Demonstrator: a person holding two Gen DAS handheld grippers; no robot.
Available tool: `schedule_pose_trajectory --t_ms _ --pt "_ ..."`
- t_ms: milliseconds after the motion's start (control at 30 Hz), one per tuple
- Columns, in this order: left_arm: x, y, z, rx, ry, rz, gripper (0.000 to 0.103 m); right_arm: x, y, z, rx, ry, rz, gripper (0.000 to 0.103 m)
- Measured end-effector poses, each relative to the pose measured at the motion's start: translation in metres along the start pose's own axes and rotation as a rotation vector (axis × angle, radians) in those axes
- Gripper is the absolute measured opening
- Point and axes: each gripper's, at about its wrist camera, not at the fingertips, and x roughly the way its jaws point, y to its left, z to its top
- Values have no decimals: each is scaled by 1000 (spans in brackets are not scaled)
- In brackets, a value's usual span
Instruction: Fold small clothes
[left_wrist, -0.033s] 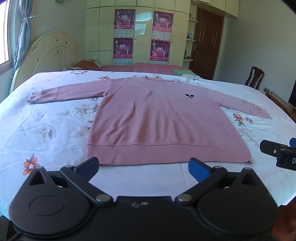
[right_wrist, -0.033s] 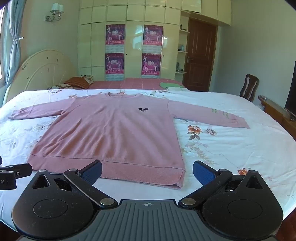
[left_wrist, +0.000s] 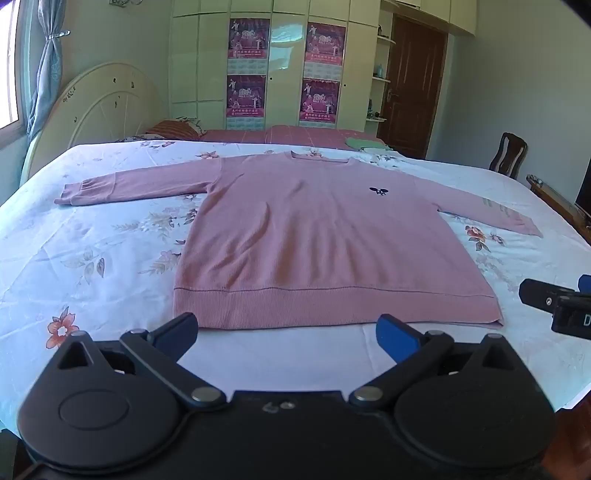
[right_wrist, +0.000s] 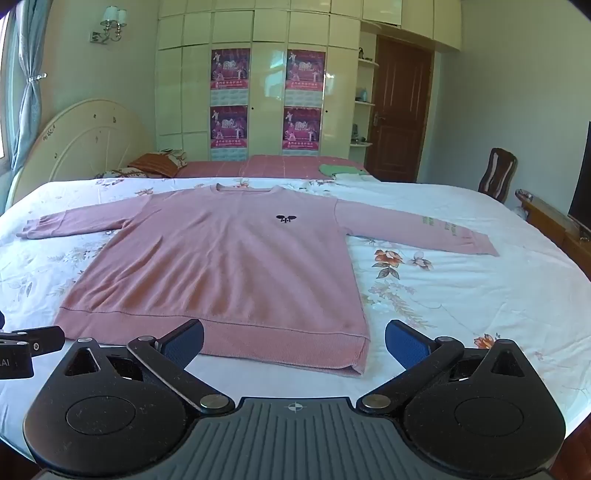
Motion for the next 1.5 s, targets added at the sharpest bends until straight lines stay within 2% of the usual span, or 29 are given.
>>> schedule_pose_trajectory --t_ms 1500 --pt "-1 -5 -1 8 -7 -2 103 -8 -7 2 12 -11 -10 103"
